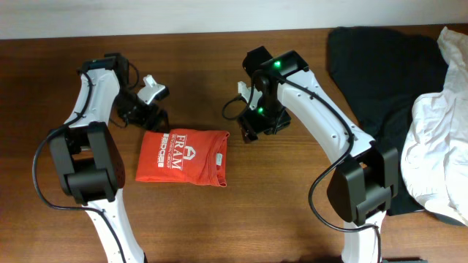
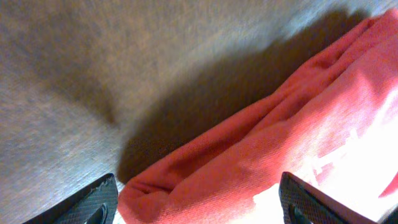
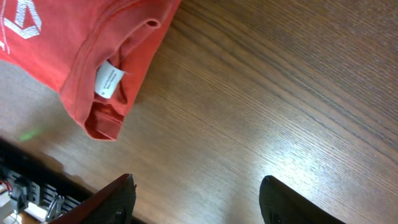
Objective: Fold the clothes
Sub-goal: 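Grasp the folded shirt with the left gripper and drag it to the left edge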
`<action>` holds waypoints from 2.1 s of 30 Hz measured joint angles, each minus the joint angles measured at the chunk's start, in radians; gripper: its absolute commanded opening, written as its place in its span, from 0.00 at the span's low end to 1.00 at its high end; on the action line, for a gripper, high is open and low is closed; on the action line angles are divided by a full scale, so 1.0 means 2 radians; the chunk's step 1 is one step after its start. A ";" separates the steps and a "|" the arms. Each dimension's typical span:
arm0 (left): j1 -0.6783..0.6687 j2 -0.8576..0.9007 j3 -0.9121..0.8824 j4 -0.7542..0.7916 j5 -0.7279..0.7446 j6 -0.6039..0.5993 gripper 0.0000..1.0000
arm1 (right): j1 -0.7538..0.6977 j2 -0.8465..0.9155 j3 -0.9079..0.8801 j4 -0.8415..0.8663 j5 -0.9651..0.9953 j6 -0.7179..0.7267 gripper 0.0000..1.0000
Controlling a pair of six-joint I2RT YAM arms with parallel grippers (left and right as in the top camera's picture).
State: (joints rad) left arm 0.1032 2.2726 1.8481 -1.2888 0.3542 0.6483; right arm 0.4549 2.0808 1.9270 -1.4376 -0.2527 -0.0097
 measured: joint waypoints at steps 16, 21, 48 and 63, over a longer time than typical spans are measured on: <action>0.056 -0.001 -0.107 0.052 0.122 0.048 0.07 | -0.002 0.000 0.000 -0.002 0.008 -0.001 0.68; 0.057 -0.001 -0.113 0.074 0.127 0.036 0.01 | -0.002 0.000 0.000 -0.005 0.008 -0.001 0.67; 0.334 -0.001 -0.037 0.224 0.008 -0.674 0.01 | -0.002 0.000 0.000 -0.014 0.010 -0.001 0.68; 0.398 -0.001 -0.037 0.199 0.000 -0.688 0.69 | -0.002 0.000 0.000 -0.023 0.010 -0.001 0.68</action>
State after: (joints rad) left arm 0.8989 2.2704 1.7748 -0.8913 0.3534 -0.7284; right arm 0.4500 2.0808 1.9270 -1.4826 -0.2337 -0.0116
